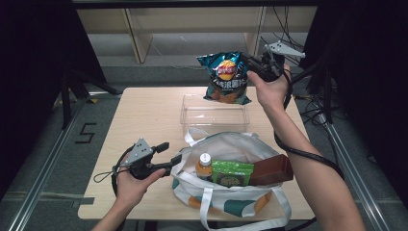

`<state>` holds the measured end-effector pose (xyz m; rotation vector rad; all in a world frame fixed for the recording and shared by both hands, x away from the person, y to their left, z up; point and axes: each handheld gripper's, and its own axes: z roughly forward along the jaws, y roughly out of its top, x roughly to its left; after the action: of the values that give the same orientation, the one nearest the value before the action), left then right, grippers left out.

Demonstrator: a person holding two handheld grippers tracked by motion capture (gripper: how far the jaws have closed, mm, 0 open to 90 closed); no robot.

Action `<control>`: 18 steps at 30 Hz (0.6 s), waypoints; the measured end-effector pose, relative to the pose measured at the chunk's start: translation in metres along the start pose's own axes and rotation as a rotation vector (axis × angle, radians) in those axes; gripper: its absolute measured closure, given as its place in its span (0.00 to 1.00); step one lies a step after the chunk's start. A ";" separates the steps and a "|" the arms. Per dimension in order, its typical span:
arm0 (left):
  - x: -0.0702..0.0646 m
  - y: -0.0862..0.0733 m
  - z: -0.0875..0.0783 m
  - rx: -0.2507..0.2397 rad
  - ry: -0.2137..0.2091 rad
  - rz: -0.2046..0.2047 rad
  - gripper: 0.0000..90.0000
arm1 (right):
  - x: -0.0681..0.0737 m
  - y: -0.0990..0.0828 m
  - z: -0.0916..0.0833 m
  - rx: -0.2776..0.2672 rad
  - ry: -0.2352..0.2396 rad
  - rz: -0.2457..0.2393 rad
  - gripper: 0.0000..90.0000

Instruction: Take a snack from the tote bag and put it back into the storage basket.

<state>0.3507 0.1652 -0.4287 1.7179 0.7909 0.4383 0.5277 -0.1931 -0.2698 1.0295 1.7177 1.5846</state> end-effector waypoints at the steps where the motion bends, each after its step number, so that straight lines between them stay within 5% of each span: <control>1: 0.000 0.000 0.000 0.001 -0.001 0.000 0.36 | 0.000 0.000 0.001 0.002 0.001 -0.001 1.00; 18: 0.000 0.000 0.000 0.000 -0.002 0.002 0.36 | -0.003 0.000 0.014 0.016 -0.008 0.005 1.00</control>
<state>0.3507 0.1654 -0.4288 1.7188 0.7873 0.4381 0.5408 -0.1885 -0.2722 1.0473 1.7266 1.5697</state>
